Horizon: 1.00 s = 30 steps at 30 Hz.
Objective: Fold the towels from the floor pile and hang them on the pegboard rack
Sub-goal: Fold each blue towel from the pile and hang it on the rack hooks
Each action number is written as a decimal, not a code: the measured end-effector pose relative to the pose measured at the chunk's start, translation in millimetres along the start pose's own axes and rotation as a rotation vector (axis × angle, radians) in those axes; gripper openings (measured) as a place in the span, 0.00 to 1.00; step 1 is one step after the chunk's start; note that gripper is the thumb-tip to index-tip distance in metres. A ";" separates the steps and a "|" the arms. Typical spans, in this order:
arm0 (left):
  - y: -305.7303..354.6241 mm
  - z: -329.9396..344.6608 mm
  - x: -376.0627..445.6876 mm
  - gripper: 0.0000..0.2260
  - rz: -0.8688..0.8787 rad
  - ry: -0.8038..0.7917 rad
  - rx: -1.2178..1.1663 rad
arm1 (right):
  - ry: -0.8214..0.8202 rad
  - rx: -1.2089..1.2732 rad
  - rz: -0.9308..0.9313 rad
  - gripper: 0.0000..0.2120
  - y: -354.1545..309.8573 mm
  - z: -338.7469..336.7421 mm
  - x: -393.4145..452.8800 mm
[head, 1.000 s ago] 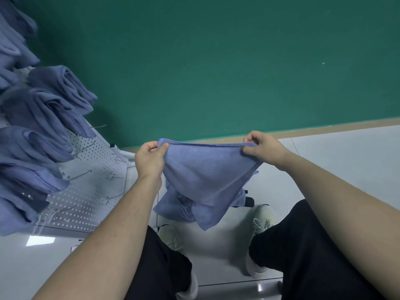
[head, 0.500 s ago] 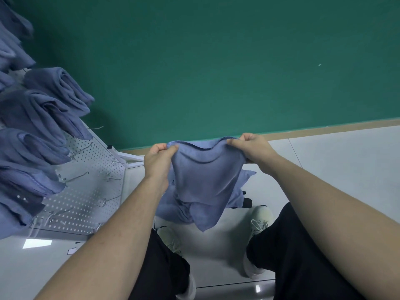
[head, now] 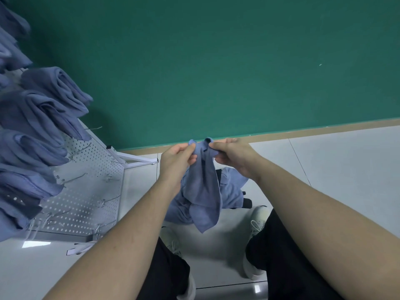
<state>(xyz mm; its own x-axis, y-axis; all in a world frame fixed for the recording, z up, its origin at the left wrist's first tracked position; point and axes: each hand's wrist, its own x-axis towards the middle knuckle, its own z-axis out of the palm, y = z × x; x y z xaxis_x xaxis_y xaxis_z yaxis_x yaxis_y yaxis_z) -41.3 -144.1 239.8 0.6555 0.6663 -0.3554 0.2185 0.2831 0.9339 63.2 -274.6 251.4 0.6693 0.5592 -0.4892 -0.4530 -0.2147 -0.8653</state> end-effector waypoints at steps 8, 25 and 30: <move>0.6 10.8 -6.1 0.02 0.093 -0.063 0.012 | -0.041 0.237 0.004 0.10 -1.0 15.2 0.4; 2.1 6.4 -5.4 0.05 0.237 -0.111 0.185 | -0.149 0.293 0.001 0.14 -2.7 8.4 1.6; -1.5 4.7 -0.3 0.03 0.252 -0.122 0.292 | -0.054 0.007 -0.078 0.06 0.4 9.3 -1.3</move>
<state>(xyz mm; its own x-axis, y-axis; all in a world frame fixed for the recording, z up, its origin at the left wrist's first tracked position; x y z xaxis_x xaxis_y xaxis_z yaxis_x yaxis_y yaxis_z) -38.5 -147.9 238.7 0.7919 0.5982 -0.1224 0.2241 -0.0982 0.9696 56.7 -268.0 252.7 0.6704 0.6162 -0.4132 -0.4047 -0.1630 -0.8998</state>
